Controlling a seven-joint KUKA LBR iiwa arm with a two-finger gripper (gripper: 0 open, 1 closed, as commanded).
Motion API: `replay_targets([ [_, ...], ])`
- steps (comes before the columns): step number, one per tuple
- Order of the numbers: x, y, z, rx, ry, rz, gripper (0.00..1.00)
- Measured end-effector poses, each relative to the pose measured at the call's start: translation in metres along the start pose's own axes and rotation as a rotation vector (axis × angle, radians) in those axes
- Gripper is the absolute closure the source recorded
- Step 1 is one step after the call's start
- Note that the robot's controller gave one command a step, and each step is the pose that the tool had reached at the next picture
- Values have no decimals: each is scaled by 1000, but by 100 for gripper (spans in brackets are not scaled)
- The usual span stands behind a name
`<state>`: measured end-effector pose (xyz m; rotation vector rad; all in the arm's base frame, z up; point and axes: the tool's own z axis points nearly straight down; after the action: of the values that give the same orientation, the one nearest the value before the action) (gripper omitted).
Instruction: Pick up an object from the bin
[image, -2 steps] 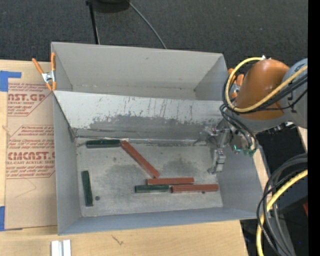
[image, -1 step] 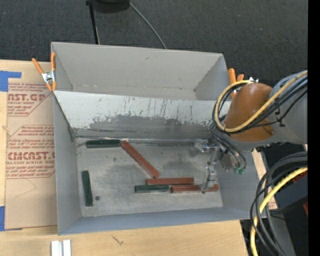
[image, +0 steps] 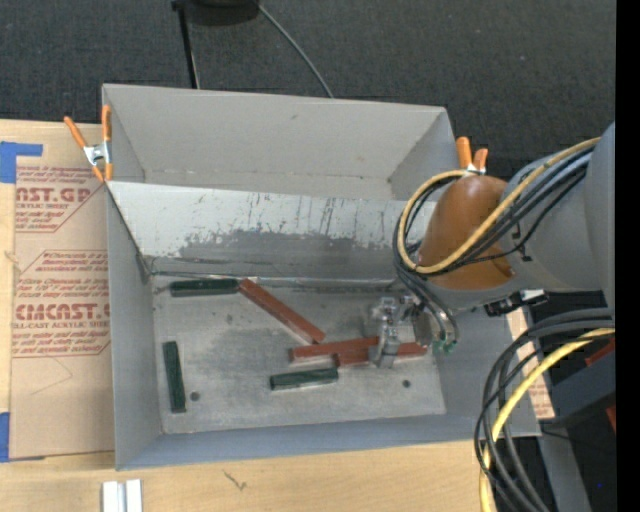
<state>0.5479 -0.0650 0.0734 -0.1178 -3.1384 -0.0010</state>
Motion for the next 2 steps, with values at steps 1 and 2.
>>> replay_targets([
  [1, 0, 0, 0, 0, 0, 0, 100],
  [2, 8, 2, -45, 1, 5, -18, 100],
])
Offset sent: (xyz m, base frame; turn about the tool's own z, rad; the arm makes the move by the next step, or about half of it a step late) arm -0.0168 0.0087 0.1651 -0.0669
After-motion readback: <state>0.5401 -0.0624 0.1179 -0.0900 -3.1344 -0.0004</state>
